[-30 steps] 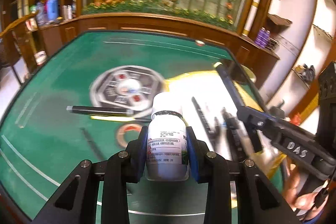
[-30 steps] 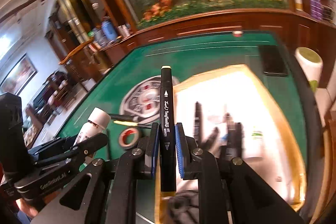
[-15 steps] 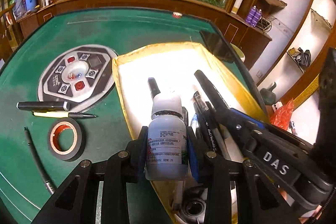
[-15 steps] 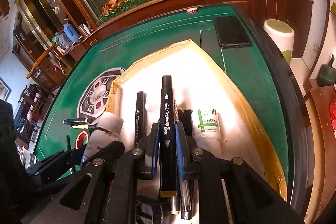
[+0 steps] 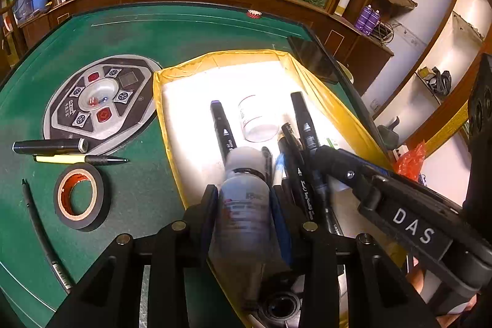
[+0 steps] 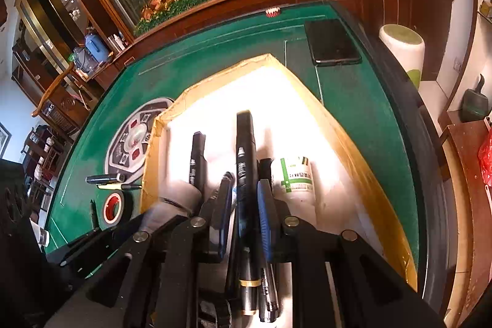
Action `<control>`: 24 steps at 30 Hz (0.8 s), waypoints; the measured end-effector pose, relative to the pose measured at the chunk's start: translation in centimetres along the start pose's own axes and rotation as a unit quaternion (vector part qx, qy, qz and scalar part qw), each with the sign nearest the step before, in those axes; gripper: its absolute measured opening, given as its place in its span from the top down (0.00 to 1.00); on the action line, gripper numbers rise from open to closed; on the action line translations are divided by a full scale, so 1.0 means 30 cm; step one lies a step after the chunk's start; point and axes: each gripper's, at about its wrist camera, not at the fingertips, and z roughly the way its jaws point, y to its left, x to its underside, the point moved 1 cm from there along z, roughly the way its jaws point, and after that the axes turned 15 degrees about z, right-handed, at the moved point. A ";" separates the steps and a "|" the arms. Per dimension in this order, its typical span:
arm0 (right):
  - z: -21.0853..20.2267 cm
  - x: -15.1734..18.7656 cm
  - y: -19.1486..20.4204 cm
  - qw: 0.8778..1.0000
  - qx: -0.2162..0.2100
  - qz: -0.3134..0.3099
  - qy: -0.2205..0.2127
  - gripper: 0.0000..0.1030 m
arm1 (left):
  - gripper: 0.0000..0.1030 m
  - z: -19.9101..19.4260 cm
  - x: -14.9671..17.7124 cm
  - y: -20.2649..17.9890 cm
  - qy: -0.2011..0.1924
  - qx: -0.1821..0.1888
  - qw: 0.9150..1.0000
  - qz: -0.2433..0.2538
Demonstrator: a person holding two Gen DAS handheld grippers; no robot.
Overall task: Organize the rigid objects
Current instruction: 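Carry the bottle and marker over the tray, lower them in, open both tools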
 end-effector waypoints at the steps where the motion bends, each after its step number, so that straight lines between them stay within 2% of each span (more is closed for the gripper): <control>1: -0.004 -0.001 0.001 1.000 0.001 -0.001 -0.003 0.83 | 0.58 -0.002 0.001 0.001 0.000 0.004 1.000 -0.002; 3: -0.012 -0.003 0.003 1.000 0.001 0.000 -0.009 0.81 | 0.53 -0.009 0.003 0.001 0.000 0.012 1.000 -0.005; 13: -0.058 -0.011 0.004 0.999 -0.020 0.007 -0.030 0.81 | 0.53 -0.095 0.041 0.017 -0.011 0.029 0.999 -0.013; 18: -0.072 0.006 0.038 0.999 -0.035 -0.010 -0.037 0.80 | 0.52 -0.191 0.098 0.087 -0.034 0.013 0.999 -0.029; 21: -0.085 0.025 0.068 0.998 -0.037 -0.027 -0.047 0.75 | 0.43 -0.251 0.148 0.165 -0.049 -0.003 0.998 -0.048; 24: -0.090 0.042 0.092 0.997 -0.038 -0.040 -0.054 0.73 | 0.42 -0.293 0.209 0.288 -0.049 -0.039 0.994 -0.088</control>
